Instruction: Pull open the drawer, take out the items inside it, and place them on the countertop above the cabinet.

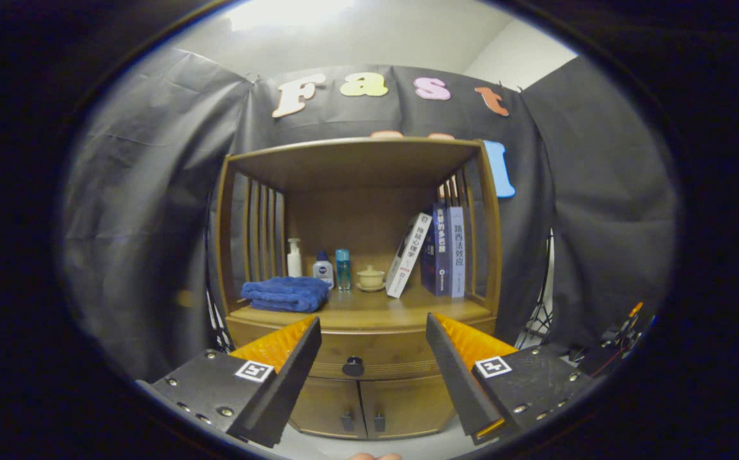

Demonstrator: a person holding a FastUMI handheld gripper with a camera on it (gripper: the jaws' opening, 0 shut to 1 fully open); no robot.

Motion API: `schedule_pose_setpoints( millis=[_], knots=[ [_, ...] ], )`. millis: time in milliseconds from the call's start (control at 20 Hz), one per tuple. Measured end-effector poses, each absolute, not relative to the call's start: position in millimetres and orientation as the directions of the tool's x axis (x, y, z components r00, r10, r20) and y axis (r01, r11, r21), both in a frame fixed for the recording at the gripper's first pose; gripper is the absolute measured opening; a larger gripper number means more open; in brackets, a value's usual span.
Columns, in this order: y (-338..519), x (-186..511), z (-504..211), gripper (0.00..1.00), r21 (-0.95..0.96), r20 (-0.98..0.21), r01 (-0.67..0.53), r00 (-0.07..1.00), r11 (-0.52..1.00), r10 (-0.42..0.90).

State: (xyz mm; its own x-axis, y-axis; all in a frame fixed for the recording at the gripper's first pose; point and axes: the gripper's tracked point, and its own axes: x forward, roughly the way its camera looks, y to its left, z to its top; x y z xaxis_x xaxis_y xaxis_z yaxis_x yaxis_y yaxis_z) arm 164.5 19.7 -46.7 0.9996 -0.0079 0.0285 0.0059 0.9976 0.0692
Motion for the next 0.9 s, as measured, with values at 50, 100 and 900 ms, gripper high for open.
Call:
schedule_pose_setpoints(
  millis=[50,100,900],
  knots=[
    [22.3,174.9,-53.7,0.99,0.076,0.026,0.006,1.0,0.997,-0.008],
    [26.6,186.6,-59.8,0.99,0.088,0.027,0.002,1.0,0.996,-0.004],
    [68.8,299.6,-211.4,0.8,0.112,-0.199,-0.05,0.977,0.992,0.072]
  ],
)
